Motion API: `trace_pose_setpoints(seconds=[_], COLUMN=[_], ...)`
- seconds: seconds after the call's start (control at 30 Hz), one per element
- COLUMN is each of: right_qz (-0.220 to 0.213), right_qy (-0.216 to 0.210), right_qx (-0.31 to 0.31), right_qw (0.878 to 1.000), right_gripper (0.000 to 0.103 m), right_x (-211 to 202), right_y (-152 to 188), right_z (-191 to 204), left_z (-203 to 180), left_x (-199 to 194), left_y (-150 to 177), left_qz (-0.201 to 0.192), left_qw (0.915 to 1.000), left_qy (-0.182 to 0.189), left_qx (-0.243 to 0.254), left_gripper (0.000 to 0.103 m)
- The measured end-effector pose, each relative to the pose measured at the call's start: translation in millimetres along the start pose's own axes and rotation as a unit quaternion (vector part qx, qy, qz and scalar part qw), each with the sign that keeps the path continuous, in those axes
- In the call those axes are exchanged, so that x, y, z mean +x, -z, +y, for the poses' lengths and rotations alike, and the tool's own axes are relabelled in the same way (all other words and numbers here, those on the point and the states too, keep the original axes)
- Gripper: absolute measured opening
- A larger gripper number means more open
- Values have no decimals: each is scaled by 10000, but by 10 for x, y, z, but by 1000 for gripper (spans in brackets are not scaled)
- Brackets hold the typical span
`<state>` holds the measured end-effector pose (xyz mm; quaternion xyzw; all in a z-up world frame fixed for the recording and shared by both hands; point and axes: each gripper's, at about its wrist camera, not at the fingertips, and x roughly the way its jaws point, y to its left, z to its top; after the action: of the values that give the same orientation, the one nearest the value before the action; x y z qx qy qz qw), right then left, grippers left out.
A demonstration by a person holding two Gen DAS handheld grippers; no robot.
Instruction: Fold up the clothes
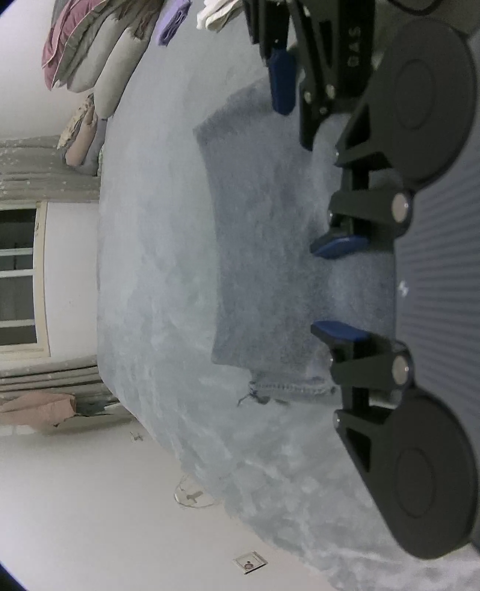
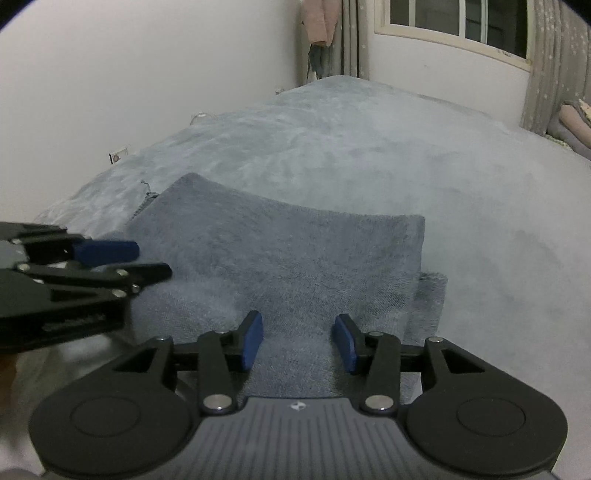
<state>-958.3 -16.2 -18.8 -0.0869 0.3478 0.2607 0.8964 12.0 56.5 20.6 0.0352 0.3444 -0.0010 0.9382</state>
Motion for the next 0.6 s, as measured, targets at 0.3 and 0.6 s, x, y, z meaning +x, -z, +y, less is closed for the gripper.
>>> trace_pose_setpoints(seconds=[0.3,0.6], right_qz=[-82,-91], right_qy=[97,-123], right_qx=[150,358], right_qw=[9998,9992], right_gripper=[44,48], right_x=[-162,-340], right_y=[-39,-30], right_z=[-18,-48], left_z=[191,427], left_x=[-2,-257], left_y=[-29,-112], left_qz=[113,47], left_qw=[9986,9919], left_qy=[258,671], left_qx=[-452,-1075], left_gripper=[39,41])
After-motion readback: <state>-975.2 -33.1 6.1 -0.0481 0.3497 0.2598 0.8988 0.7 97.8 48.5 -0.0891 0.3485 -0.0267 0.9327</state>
